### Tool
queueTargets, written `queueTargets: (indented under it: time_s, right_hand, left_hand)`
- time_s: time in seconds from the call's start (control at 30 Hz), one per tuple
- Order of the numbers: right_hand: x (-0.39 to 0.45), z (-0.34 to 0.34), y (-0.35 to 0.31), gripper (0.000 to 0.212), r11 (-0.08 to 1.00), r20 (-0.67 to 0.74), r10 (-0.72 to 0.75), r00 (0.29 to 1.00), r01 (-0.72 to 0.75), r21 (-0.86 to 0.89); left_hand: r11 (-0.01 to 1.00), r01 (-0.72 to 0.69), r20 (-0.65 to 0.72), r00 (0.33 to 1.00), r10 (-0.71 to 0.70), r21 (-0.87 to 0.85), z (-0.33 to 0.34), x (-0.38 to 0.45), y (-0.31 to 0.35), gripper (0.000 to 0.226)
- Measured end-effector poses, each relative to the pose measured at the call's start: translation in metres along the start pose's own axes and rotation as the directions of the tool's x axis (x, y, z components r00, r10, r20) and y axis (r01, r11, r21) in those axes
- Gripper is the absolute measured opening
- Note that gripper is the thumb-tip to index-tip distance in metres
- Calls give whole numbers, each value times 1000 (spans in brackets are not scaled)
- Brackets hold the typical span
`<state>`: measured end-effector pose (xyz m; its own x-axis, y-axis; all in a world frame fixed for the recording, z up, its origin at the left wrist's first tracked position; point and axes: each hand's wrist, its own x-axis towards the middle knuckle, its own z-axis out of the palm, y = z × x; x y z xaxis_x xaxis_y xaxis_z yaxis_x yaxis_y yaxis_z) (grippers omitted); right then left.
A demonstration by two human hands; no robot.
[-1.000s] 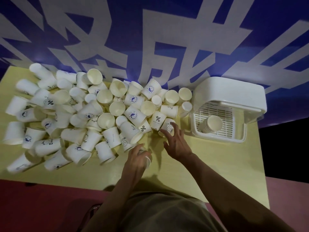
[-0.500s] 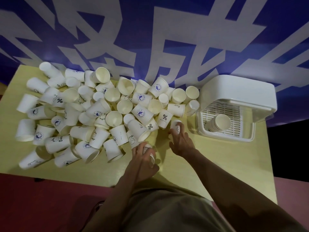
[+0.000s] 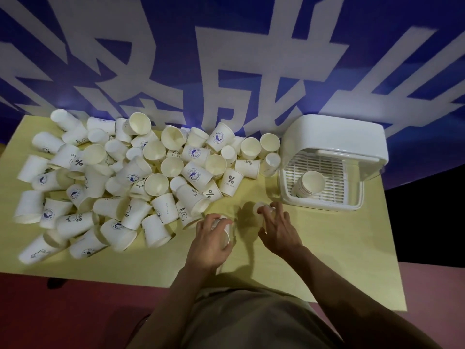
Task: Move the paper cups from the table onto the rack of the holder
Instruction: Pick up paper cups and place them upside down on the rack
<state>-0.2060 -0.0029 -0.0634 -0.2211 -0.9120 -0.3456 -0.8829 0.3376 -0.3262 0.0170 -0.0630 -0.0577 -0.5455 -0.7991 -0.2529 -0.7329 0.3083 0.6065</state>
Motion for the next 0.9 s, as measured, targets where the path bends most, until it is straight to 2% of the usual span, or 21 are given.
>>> queueTargets:
  time_s: [0.1,0.3,0.43,0.57,0.7,0.9]
  right_hand:
    - [-17,-11,14,47,998,-75,-64,995,65,17]
    - [-46,-49,55,52,994,-182,-18,983,37,103]
    - [-60,-70,81,54,987,-258,24,966,19,161]
    - [-72,-85,111,56,978,-292,53,955,10,210]
    - [-79,-92,139,60,974,-295,60,954,9,227]
    - [-88,-99,168,62,951,-339,68,938,42,307]
  left_hand:
    - [998,-65,-60,996,65,-5,7,5,28,55]
    - [988,-153,-186,971,151,6,21,27,94,53]
    - [982,-186,-198,963,183,0,20,46,134,64]
    - [959,-282,-211,936,281,25,22,65,169,58]
    - [958,-283,-206,936,287,46,29,81,199,60]
    - [939,-331,-215,914,344,94,41,99,228,51]
